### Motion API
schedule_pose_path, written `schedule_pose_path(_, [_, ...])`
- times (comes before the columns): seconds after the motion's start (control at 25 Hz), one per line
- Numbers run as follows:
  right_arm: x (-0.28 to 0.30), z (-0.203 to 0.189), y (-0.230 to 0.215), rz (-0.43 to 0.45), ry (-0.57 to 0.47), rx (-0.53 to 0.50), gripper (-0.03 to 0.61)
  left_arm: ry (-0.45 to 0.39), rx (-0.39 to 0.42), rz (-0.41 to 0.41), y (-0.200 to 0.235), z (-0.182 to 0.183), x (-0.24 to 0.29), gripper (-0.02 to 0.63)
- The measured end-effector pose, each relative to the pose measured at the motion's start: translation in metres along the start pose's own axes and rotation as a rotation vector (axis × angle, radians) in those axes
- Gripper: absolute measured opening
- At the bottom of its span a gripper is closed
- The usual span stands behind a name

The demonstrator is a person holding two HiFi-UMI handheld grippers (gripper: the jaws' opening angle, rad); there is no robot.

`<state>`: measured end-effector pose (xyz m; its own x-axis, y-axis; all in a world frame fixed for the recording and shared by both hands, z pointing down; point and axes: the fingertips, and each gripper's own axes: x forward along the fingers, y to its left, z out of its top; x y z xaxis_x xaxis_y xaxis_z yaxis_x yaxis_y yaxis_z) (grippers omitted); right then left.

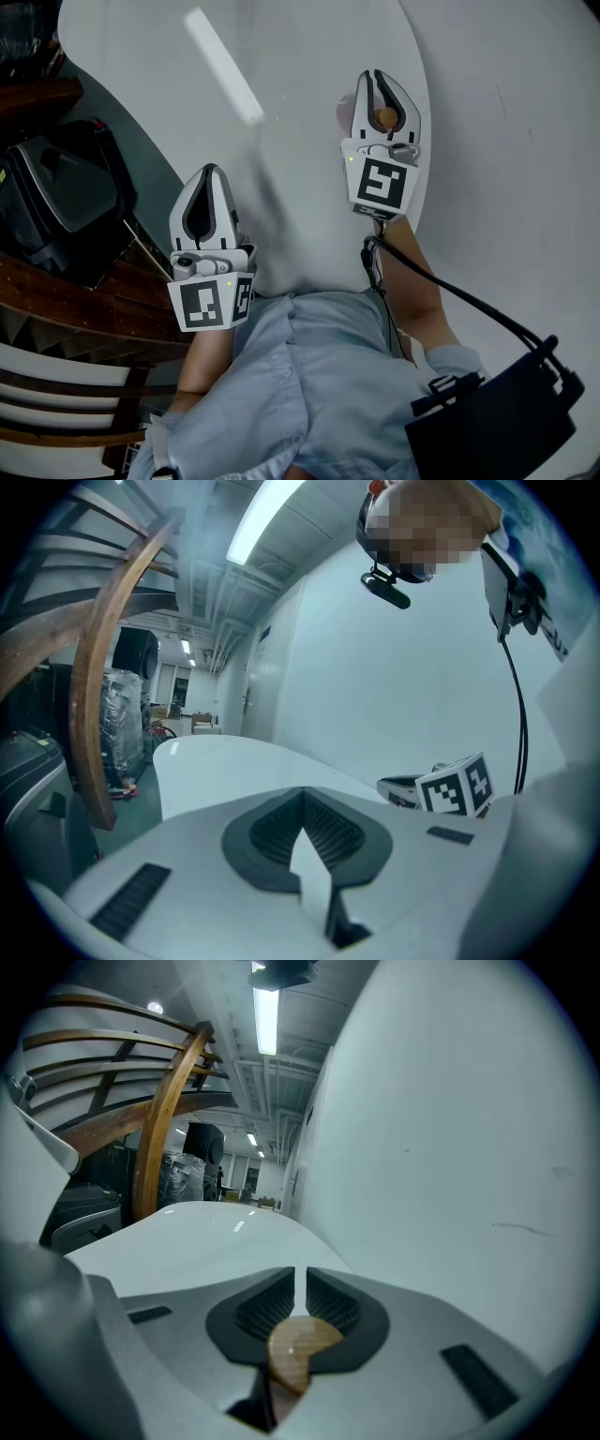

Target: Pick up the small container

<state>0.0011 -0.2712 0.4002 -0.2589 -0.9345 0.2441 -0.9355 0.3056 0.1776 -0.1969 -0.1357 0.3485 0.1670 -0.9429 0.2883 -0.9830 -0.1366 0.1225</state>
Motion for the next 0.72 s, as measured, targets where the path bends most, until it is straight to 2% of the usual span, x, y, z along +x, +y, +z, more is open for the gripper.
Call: schedule_pose_path(0.72, [0.0014,0.0096,0.0005,0.012,-0.048,0.010,0.031,-0.022,0.007,0.002,-0.0013,0.0043,0.0004,-0.002])
